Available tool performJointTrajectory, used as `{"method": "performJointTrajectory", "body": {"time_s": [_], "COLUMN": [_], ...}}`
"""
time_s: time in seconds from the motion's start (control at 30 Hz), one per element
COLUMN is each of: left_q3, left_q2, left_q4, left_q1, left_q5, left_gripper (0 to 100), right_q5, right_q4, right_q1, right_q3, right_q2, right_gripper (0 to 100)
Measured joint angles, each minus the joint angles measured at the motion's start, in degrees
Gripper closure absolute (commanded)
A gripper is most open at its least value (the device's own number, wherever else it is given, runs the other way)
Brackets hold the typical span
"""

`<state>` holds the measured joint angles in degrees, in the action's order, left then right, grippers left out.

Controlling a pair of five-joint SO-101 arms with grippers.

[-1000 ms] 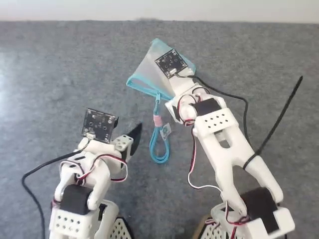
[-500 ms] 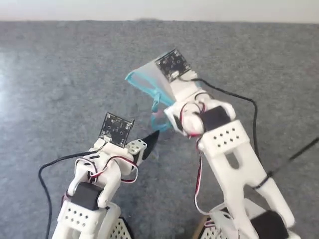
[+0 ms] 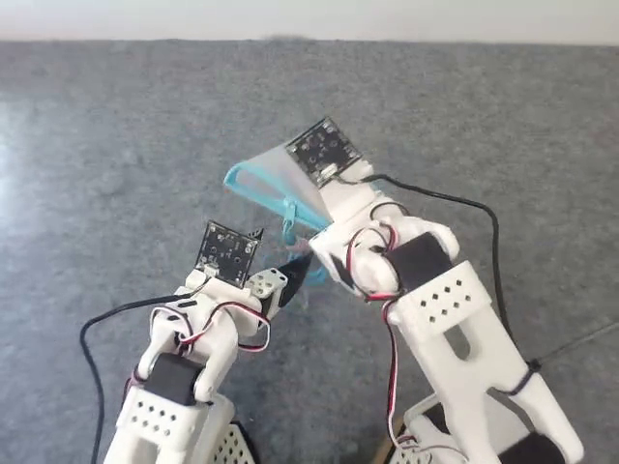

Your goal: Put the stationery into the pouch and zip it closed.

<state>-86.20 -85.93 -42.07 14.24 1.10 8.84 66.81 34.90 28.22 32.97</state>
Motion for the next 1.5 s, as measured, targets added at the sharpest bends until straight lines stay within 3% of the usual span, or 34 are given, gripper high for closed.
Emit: {"method": "performJointTrajectory", "body": {"time_s": [0.13,0.37,0.5,0.73,1.0,1.33,1.5], "left_q3": [-0.09,-0.09,-0.09,-0.09,-0.18,-0.18,-1.41], "left_q2": [0.0,0.0,0.0,0.09,0.09,0.09,0.09], "left_q4": [0.79,0.79,0.79,0.79,1.76,1.85,2.73], "left_q1": [0.0,0.18,0.18,0.18,-6.42,-6.51,-6.51], "left_q5": [0.0,0.0,-0.35,-2.02,-2.2,-2.37,-2.46], "left_gripper": [83,99,99,99,99,99,86], "right_q5": [0.0,2.46,5.36,9.67,16.09,22.59,22.42], "right_q4": [0.09,-1.67,-5.1,-6.15,-8.62,-13.71,-15.03], "right_q1": [0.79,1.41,1.14,-5.19,-11.6,-20.84,-20.92], "right_q3": [0.26,6.51,11.78,13.98,18.02,18.64,18.37], "right_q2": [0.0,1.05,2.29,2.46,2.64,2.64,0.62], "right_gripper": [99.1,99.1,99.1,99.1,99.1,99.1,98.7]}}
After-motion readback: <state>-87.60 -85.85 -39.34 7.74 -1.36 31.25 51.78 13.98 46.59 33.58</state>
